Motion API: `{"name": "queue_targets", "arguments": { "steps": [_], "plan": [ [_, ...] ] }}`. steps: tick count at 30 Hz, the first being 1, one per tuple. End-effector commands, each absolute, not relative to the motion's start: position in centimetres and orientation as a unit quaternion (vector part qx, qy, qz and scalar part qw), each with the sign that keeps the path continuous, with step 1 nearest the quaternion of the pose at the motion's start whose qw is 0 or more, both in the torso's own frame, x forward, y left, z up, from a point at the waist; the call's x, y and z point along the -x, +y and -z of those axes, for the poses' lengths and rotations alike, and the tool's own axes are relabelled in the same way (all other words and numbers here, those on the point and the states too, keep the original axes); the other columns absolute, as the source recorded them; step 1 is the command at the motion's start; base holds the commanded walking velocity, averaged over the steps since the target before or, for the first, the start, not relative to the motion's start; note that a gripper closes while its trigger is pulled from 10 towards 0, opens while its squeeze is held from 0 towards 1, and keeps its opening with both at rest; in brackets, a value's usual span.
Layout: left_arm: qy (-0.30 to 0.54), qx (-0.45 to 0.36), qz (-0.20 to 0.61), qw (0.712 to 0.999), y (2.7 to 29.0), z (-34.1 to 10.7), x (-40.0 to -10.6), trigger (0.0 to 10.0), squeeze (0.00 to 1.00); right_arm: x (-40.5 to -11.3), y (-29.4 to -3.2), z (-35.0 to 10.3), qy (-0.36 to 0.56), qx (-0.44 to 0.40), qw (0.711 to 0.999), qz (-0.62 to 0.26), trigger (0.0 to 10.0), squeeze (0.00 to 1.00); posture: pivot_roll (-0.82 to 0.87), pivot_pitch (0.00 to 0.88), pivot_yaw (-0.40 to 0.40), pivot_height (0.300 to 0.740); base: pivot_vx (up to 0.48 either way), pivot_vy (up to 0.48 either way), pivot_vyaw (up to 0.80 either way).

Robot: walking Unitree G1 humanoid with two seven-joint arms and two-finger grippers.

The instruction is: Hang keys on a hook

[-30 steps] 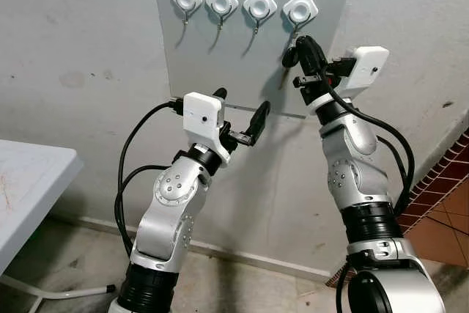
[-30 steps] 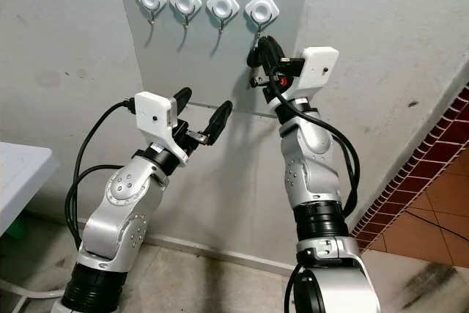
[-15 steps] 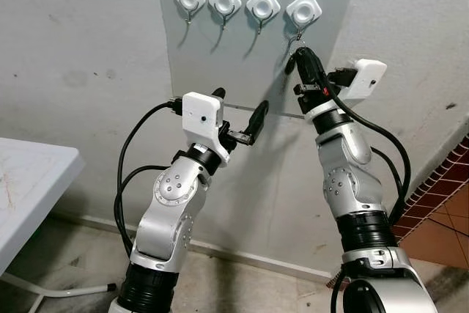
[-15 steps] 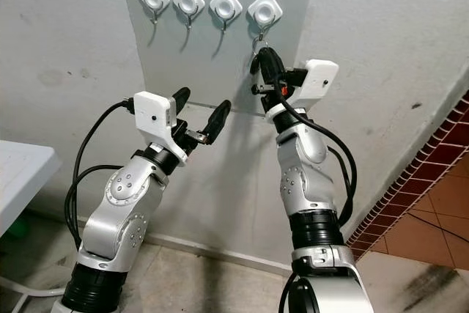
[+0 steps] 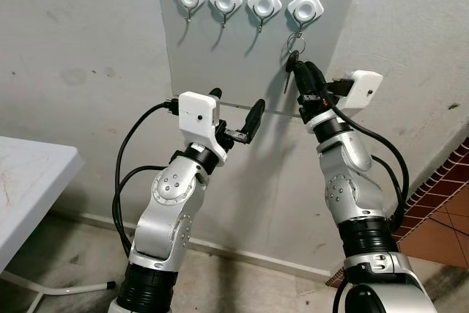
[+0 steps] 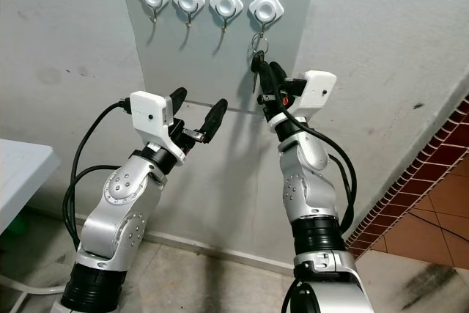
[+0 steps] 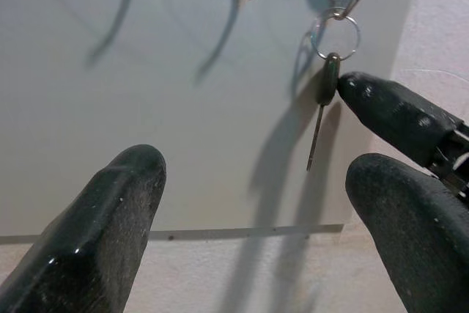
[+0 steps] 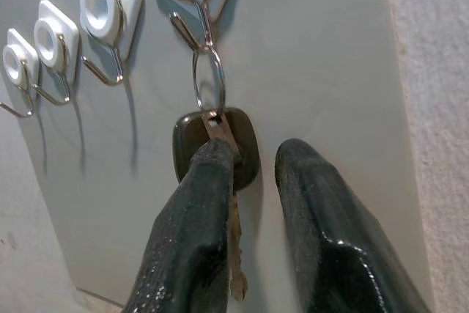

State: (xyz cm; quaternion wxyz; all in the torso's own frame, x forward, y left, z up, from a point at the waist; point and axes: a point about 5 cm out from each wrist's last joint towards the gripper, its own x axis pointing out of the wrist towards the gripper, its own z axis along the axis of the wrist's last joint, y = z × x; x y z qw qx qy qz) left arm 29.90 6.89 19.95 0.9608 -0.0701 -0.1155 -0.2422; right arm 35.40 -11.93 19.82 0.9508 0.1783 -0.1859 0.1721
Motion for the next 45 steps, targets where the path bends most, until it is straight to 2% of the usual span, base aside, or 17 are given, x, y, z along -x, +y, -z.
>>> {"name": "queue_targets", "arguments": {
  "steps": [1, 13, 20, 27, 28, 29, 30, 36, 45],
  "plan": [
    [-0.117, 0.073, 0.234, 0.962, 7.2, -20.1, -29.9, 10.0, 0.00, -35.2, -12.2, -19.5, -0.184, -0.170, 0.953, -0.171, 10.0, 1.00, -0.04, 0.018, -0.054, 0.740, 0.000, 0.000, 0.00],
    [-0.071, 0.091, 0.151, 0.982, 9.9, -17.1, -31.1, 10.0, 0.00, -32.7, -13.6, -15.1, -0.130, -0.142, 0.971, -0.139, 10.0, 1.00, -0.04, 0.004, -0.046, 0.740, 0.000, 0.000, 0.00],
    [-0.014, 0.115, 0.080, 0.990, 12.4, -13.3, -31.2, 10.0, 0.00, -30.1, -15.0, -11.6, -0.078, -0.116, 0.985, -0.100, 10.0, 1.00, -0.06, 0.000, -0.034, 0.740, 0.000, 0.000, 0.00],
    [0.000, 0.101, 0.060, 0.993, 13.2, -11.7, -31.0, 10.0, 0.00, -28.9, -15.7, -9.8, -0.049, -0.092, 0.993, -0.063, 10.0, 1.00, -0.06, 0.000, -0.026, 0.740, 0.000, 0.000, 0.00],
    [0.002, 0.103, 0.059, 0.993, 13.4, -11.5, -31.0, 10.0, 0.00, -28.8, -15.8, -9.5, -0.044, -0.089, 0.993, -0.060, 10.0, 0.34, -0.06, 0.000, -0.024, 0.740, 0.000, 0.000, 0.00],
    [0.002, 0.105, 0.058, 0.993, 13.4, -11.3, -31.0, 10.0, 0.00, -28.7, -15.9, -9.4, -0.041, -0.086, 0.994, -0.057, 10.0, 0.34, -0.06, 0.000, -0.022, 0.740, 0.000, 0.000, 0.00],
    [0.004, 0.108, 0.058, 0.992, 13.5, -11.2, -31.0, 10.0, 0.00, -28.6, -16.0, -9.1, -0.035, -0.086, 0.994, -0.055, 10.0, 0.00, -0.05, 0.000, -0.021, 0.740, 0.000, 0.000, 0.00],
    [0.006, 0.123, 0.070, 0.990, 13.5, -10.8, -30.8, 10.0, 0.00, -28.1, -16.2, -8.1, -0.012, -0.053, 0.997, -0.057, 10.0, 0.00, -0.05, 0.000, -0.018, 0.740, 0.000, 0.000, 0.00],
    [-0.002, 0.108, 0.078, 0.991, 13.4, -10.8, -31.2, 10.0, 0.00, -28.5, -16.0, -8.4, -0.017, -0.024, 0.997, -0.069, 10.0, 0.00, -0.05, 0.000, -0.024, 0.740, 0.000, 0.000, 0.80]
  ]
}}
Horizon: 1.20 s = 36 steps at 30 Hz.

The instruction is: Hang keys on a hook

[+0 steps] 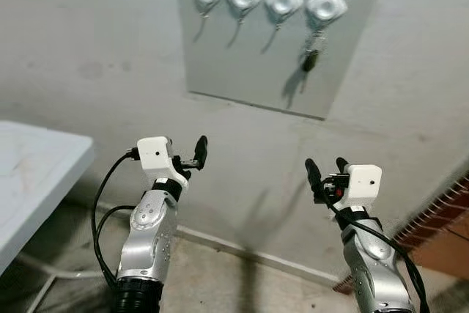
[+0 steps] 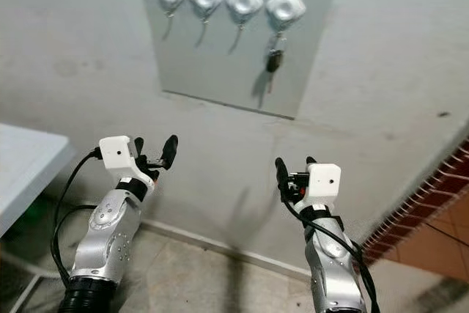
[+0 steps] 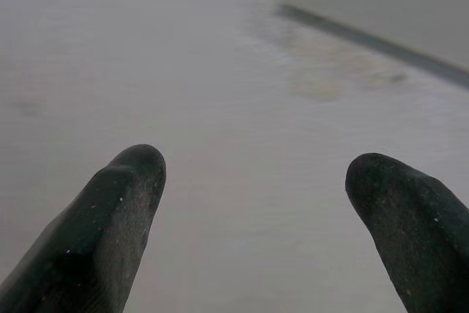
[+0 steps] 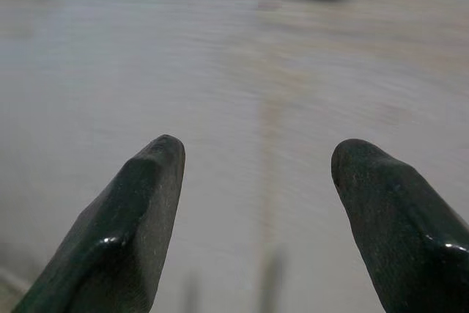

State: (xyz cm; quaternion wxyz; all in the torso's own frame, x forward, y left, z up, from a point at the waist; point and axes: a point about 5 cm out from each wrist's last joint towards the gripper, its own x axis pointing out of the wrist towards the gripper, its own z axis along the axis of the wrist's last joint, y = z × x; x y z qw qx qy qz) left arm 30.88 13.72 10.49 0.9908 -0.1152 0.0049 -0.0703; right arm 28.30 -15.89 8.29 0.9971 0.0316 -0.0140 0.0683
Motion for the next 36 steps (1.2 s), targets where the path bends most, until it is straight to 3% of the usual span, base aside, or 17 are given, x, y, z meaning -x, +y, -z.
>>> {"name": "queue_targets", "arguments": {
  "steps": [1, 36],
  "plan": [
    [-0.002, 0.101, 0.082, 0.991, 13.3, -10.8, -31.2, 10.0, 0.00, -28.6, -16.0, -8.5, -0.017, -0.020, 0.997, -0.070, 10.0, 0.00, -0.05, 0.000, -0.024, 0.740, 0.000, 0.000, 0.79],
    [-0.029, 0.098, 0.070, 0.992, 13.4, -11.9, -31.7, 10.0, 0.00, -29.6, -15.8, -9.9, -0.038, 0.017, 0.994, -0.098, 10.0, 0.00, -0.04, 0.000, -0.056, 0.740, 0.000, 0.000, 0.79]
  ]
}}
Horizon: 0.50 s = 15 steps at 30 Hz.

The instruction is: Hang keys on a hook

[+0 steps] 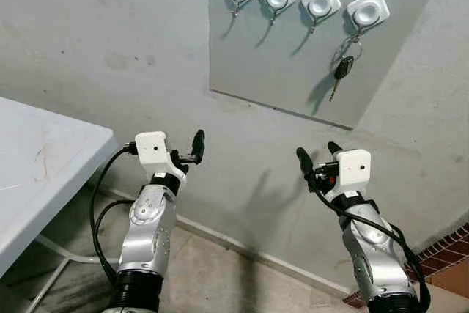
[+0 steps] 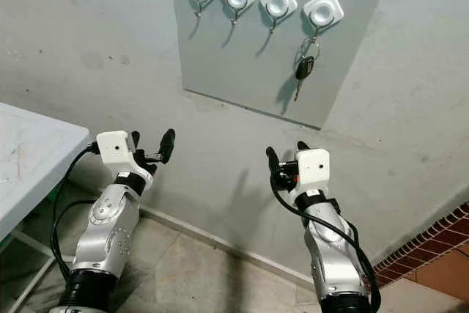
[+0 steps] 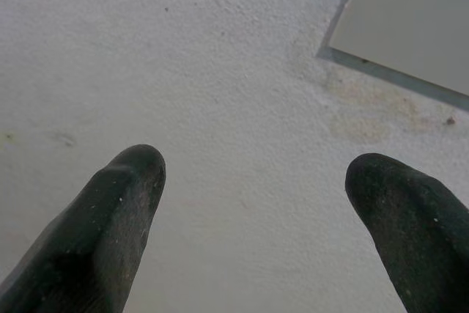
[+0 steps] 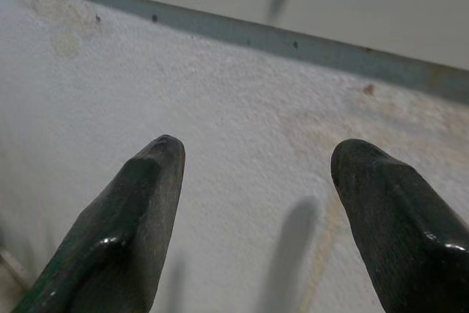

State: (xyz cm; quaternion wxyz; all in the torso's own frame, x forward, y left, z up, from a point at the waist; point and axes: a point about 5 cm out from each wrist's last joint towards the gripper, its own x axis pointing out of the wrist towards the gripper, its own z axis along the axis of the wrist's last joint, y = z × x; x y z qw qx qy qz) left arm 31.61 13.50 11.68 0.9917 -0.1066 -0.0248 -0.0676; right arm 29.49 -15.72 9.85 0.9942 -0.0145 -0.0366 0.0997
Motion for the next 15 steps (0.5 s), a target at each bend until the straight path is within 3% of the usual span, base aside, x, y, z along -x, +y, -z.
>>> {"name": "queue_targets", "arguments": {
  "steps": [1, 10, 15],
  "plan": [
    [-0.030, 0.098, 0.070, 0.992, 13.4, -11.9, -31.7, 10.0, 0.00, -29.6, -15.8, -10.0, -0.038, 0.016, 0.994, -0.098, 10.0, 0.00, -0.04, 0.000, -0.056, 0.740, 0.000, 0.000, 0.80],
    [-0.033, 0.086, 0.079, 0.993, 12.7, -11.4, -30.4, 10.0, 0.00, -28.7, -15.6, -9.7, -0.039, -0.001, 0.993, -0.110, 10.0, 0.00, -0.05, 0.000, -0.050, 0.740, 0.000, 0.000, 0.77],
    [-0.029, 0.091, 0.080, 0.992, 12.5, -11.2, -30.0, 10.0, 0.00, -28.1, -15.4, -9.1, -0.023, -0.025, 0.993, -0.114, 10.0, 0.00, -0.05, 0.000, -0.051, 0.740, 0.000, 0.000, 0.00]
  ]
}}
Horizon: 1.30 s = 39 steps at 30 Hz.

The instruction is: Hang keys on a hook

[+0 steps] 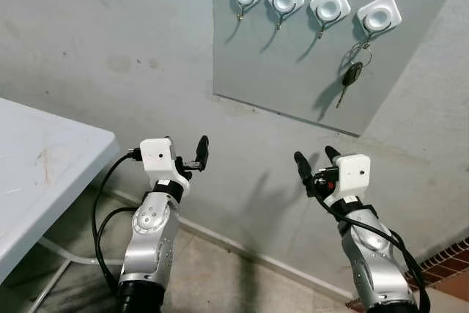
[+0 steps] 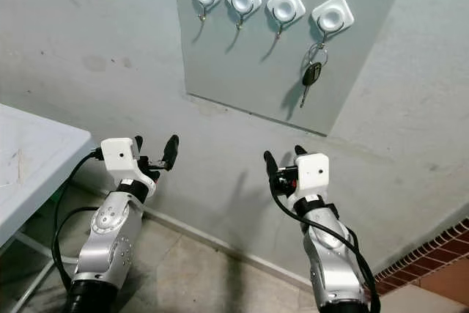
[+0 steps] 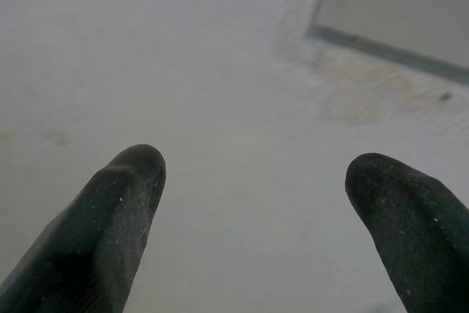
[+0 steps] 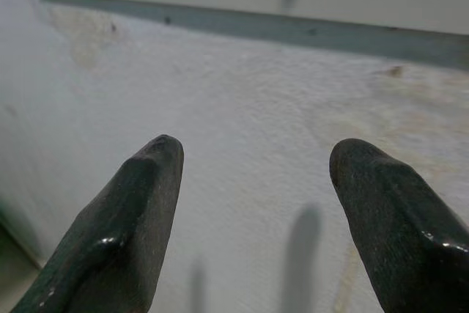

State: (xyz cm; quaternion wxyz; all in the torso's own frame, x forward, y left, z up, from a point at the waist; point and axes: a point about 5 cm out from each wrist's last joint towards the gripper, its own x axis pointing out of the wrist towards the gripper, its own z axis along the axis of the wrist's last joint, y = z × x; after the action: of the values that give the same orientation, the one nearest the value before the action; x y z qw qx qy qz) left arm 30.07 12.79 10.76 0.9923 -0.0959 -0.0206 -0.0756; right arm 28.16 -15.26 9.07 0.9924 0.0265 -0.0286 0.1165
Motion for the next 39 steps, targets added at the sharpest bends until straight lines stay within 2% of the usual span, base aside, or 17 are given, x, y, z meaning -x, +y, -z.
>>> {"name": "queue_targets", "arguments": {
  "steps": [1, 6, 12, 24, 35, 39],
  "plan": [
    [-0.026, 0.090, 0.080, 0.992, 12.5, -11.1, -29.9, 10.0, 0.00, -27.9, -15.5, -8.7, -0.014, -0.019, 0.993, -0.113, 10.0, 0.00, -0.05, 0.000, -0.051, 0.740, 0.000, 0.000, 0.00],
    [-0.012, 0.087, 0.077, 0.993, 12.3, -10.1, -29.1, 10.0, 0.00, -26.8, -16.3, -7.1, 0.015, -0.010, 0.995, -0.103, 10.0, 0.00, -0.04, 0.000, -0.053, 0.740, 0.000, 0.000, 0.00],
    [-0.011, 0.086, 0.073, 0.994, 12.3, -10.1, -28.7, 10.0, 0.00, -26.1, -16.7, -7.5, 0.005, -0.014, 0.994, -0.104, 10.0, 0.00, -0.04, 0.000, -0.052, 0.740, 0.000, 0.000, 0.00],
    [-0.036, 0.106, 0.074, 0.991, 12.4, -11.5, -27.5, 10.0, 0.00, -24.6, -13.6, -11.2, -0.074, -0.012, 0.983, -0.170, 10.0, 0.00, -0.04, 0.000, -0.053, 0.740, 0.000, 0.000, 0.00],
    [-0.031, 0.114, 0.068, 0.991, 12.5, -11.7, -26.4, 10.0, 0.00, -23.6, -14.7, -11.3, -0.064, -0.012, 0.988, -0.138, 10.0, 0.00, -0.04, 0.000, -0.052, 0.740, 0.000, 0.000, 0.00],
    [-0.032, 0.115, 0.069, 0.990, 12.6, -12.0, -26.4, 10.0, 0.00, -23.7, -14.7, -11.4, -0.064, -0.010, 0.989, -0.136, 10.0, 0.00, -0.04, 0.000, -0.051, 0.740, 0.000, 0.000, 0.80]
  ]
}}
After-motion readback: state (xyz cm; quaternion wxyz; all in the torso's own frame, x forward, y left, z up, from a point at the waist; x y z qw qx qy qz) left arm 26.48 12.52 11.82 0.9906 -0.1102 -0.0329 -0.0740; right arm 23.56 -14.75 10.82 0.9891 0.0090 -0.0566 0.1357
